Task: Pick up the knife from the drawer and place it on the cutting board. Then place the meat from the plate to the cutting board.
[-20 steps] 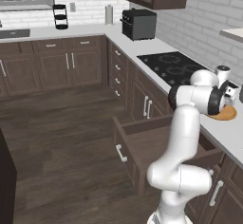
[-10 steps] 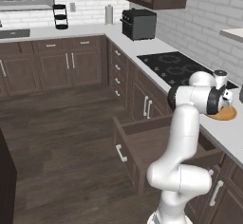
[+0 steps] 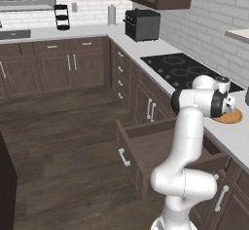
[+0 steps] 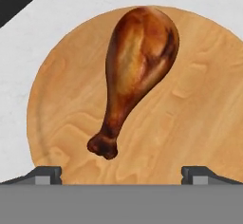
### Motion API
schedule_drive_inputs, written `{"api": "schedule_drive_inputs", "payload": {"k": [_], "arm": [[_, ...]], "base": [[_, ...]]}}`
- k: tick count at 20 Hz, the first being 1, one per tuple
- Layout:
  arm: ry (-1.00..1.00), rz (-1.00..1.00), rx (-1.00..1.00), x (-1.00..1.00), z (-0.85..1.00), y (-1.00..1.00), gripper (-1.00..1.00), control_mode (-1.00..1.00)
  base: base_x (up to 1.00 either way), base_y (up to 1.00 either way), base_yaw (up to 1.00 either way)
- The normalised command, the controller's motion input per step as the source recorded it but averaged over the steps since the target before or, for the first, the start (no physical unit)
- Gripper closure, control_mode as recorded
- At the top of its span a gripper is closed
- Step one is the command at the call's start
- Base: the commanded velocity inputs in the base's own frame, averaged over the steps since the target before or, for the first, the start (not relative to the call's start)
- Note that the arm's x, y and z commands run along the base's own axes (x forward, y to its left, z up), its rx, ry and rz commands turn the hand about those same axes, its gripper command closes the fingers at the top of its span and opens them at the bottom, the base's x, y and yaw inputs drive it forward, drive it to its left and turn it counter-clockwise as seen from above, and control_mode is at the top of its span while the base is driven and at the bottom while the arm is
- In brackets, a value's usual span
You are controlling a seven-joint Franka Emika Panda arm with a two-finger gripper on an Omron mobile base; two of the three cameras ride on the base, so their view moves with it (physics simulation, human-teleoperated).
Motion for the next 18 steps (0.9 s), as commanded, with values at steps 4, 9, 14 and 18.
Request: {"api": "schedule_drive_inputs", "payload": {"k": [4,9,14,18], "arm": [[0.00,0.00,0.00,0.01,-0.31,0.00,-1.00,-1.00],[0.00,0.00,0.00,0.20,-0.11,0.00,-1.00,-1.00],[0.00,0.00,0.00,0.19,0.06,-0.04,-1.00,-1.00],[0.00,0.00,0.00,0.15,0.02,-0.20,-1.00,-1.00]], "base": [[0.00,0.00,0.00],[0.00,0.00,0.00],[0.00,0.00,0.00],[0.00,0.00,0.00]]}}
